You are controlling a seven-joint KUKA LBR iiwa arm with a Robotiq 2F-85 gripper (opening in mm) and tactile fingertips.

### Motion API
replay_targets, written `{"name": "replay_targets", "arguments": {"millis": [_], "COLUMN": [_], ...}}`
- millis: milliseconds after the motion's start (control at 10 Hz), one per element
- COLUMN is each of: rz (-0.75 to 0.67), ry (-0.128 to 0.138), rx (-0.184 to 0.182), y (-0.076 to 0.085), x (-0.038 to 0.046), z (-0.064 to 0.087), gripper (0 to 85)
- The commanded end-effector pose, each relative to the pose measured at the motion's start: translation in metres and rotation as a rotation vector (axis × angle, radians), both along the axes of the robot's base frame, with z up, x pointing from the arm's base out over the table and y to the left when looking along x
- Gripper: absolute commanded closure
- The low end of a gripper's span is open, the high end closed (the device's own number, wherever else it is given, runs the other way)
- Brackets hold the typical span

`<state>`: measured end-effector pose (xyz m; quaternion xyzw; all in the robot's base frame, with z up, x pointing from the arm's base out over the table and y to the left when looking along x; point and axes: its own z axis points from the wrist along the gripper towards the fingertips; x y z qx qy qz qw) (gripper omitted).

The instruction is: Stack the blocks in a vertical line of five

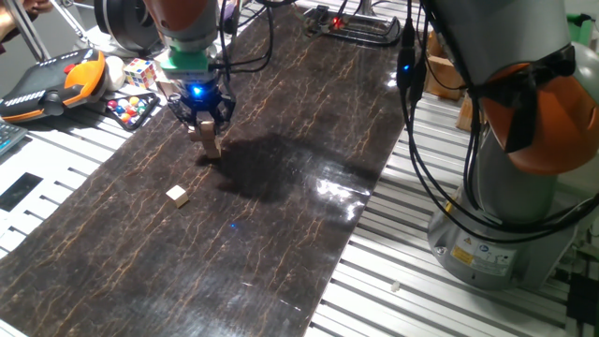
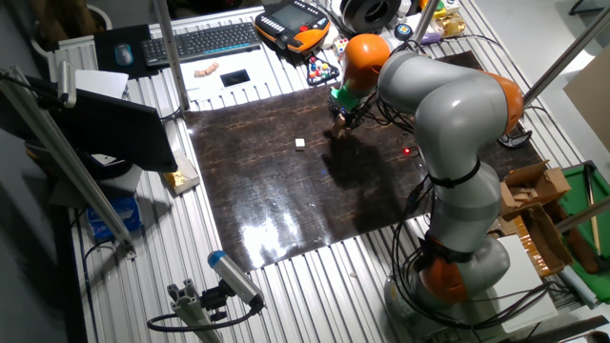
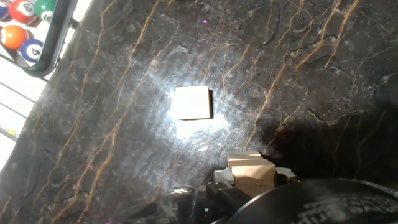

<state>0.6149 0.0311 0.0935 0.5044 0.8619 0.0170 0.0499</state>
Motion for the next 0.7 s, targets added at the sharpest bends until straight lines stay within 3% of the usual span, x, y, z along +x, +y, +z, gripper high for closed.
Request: {"name": "replay_targets", "arguments": {"millis": [0, 500, 600], "rz": [-0.005, -0.033, -0.034], "ry": [-0.002, -0.005, -0.005], "rx": [-0.001, -0.001, -0.001], "y": [-0.0002, -0.0004, -0.0005], "x": [0.0001, 0.0006, 0.0006], "z": [0.0001, 0.0002, 0.0001], "gripper": [62.0, 59.7, 55.3]}}
